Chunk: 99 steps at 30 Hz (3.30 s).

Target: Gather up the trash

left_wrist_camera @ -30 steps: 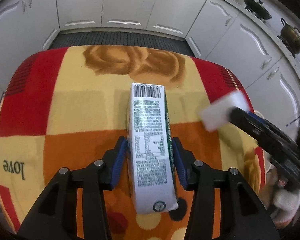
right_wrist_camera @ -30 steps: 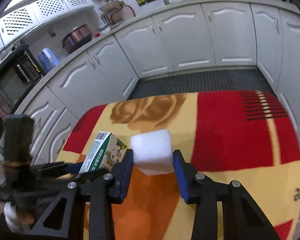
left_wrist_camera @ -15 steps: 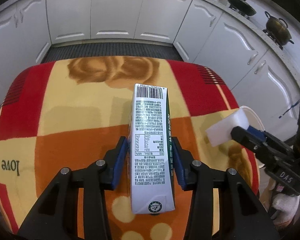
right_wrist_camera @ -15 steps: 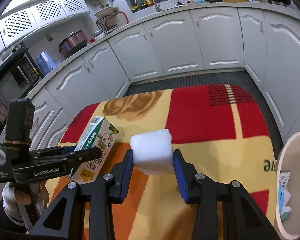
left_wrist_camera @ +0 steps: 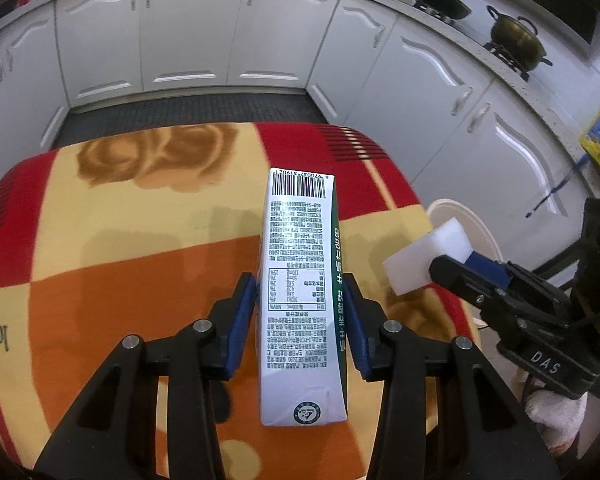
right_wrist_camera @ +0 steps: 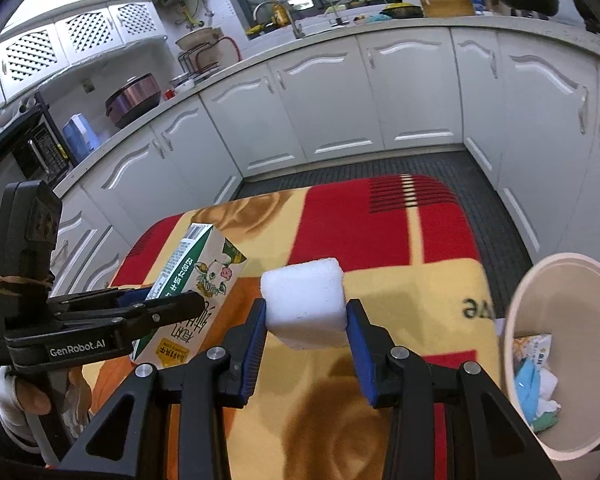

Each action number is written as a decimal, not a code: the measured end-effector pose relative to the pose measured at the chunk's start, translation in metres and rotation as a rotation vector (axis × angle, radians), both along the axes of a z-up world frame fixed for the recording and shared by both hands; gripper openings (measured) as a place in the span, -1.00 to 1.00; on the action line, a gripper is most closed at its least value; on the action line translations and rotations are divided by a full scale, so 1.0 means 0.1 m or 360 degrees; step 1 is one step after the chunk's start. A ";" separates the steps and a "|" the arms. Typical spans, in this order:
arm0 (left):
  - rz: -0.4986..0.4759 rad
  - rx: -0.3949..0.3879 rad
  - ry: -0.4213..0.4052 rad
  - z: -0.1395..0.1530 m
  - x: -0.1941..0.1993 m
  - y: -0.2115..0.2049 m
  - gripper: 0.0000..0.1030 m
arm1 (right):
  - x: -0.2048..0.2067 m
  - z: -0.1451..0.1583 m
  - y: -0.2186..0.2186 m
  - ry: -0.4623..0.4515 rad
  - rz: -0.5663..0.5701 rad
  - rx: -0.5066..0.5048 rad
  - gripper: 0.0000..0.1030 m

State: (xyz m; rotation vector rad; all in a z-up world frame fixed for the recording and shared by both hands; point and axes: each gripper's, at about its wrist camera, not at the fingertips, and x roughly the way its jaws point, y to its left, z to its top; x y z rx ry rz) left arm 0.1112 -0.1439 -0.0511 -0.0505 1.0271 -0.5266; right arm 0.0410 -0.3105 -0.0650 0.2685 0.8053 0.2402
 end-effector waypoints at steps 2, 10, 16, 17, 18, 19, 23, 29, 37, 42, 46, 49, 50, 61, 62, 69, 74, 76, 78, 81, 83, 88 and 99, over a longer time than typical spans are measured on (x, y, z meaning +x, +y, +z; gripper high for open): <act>-0.0023 -0.0009 0.0002 0.01 -0.01 -0.08 -0.22 | -0.06 0.00 -0.06 0.0002 -0.0023 -0.0006 -0.26; -0.0166 -0.0052 0.0011 0.07 -0.06 -0.55 -0.23 | -0.31 0.01 -0.47 0.0002 -0.0174 -0.0017 -0.26; -0.0311 -0.0083 -0.0003 0.16 -0.11 -1.01 -0.23 | -0.51 0.04 -0.89 -0.0001 -0.0323 -0.0059 -0.26; -0.0334 -0.0087 -0.0004 0.18 -0.12 -1.09 -0.23 | -0.54 0.04 -0.97 -0.0001 -0.0348 -0.0064 -0.26; -0.0354 -0.0091 -0.0005 0.19 -0.12 -1.16 -0.23 | -0.57 0.05 -1.03 0.0000 -0.0375 -0.0067 -0.26; -0.0374 -0.0097 -0.0004 0.19 -0.12 -1.22 -0.23 | -0.61 0.04 -1.13 0.0003 -0.0411 -0.0069 -0.26; -0.0457 -0.0109 -0.0001 0.21 -0.14 -1.53 -0.23 | -0.73 0.02 -1.41 0.0019 -0.0514 -0.0082 -0.26; -0.0557 -0.0091 0.0024 0.15 -0.15 -2.01 -0.23 | -0.93 -0.06 -1.78 0.0052 -0.0654 -0.0071 -0.26; -0.0625 -0.0053 0.0089 -0.10 -0.09 -2.51 -0.24 | -1.05 -0.20 -2.12 0.0100 -0.0768 -0.0038 -0.26; -0.0647 -0.0036 0.0126 -0.23 -0.06 -2.69 -0.24 | -1.08 -0.27 -2.25 0.0122 -0.0802 -0.0023 -0.26; -0.0650 -0.0034 0.0141 -0.31 -0.04 -2.79 -0.24 | -1.10 -0.34 -2.32 0.0146 -0.0821 -0.0010 -0.26; -0.0646 -0.0036 0.0150 -0.35 -0.02 -2.82 -0.24 | -1.09 -0.38 -2.36 0.0154 -0.0829 -0.0002 -0.26; -0.0643 -0.0038 0.0152 -0.37 -0.01 -2.84 -0.24 | -1.08 -0.39 -2.37 0.0157 -0.0830 0.0000 -0.26; -0.0628 -0.0080 0.0170 -0.46 0.06 -2.89 -0.14 | -1.02 -0.47 -2.40 0.0187 -0.0855 0.0009 -0.10; -0.0629 -0.0101 0.0180 -0.47 0.07 -2.88 -0.06 | -1.01 -0.48 -2.40 0.0190 -0.0868 0.0008 0.02; -0.0639 -0.0174 0.0157 -0.42 0.05 -2.80 0.24 | -1.01 -0.54 -2.40 0.0226 -0.0889 -0.0003 0.35; -0.0577 -0.0107 0.0023 -0.31 -0.03 -2.65 0.24 | -1.06 -0.52 -2.31 0.0199 -0.0885 -0.0016 0.38; -0.0533 -0.0065 -0.0058 -0.24 -0.07 -2.56 0.24 | -1.08 -0.51 -2.25 0.0193 -0.0902 -0.0031 0.41; -0.0492 -0.0032 -0.0155 -0.16 -0.12 -2.46 0.24 | -1.09 -0.49 -2.19 0.0184 -0.0900 -0.0046 0.41; -0.0444 -0.0007 -0.0226 -0.09 -0.19 -2.31 0.24 | -1.10 -0.44 -2.05 0.0152 -0.0889 -0.0084 0.41; -0.0428 -0.0023 -0.0243 -0.05 -0.21 -2.21 0.24 | -1.11 -0.39 -1.98 0.0118 -0.0888 -0.0117 0.41; -0.0360 -0.0067 -0.0338 0.08 -0.32 -1.98 0.24 | -1.18 -0.22 -1.80 0.0024 -0.0924 -0.0151 0.57; -0.0300 -0.0200 -0.0528 0.40 -0.60 -1.57 0.47 | -1.36 0.23 -1.45 -0.0165 -0.0965 -0.0260 0.80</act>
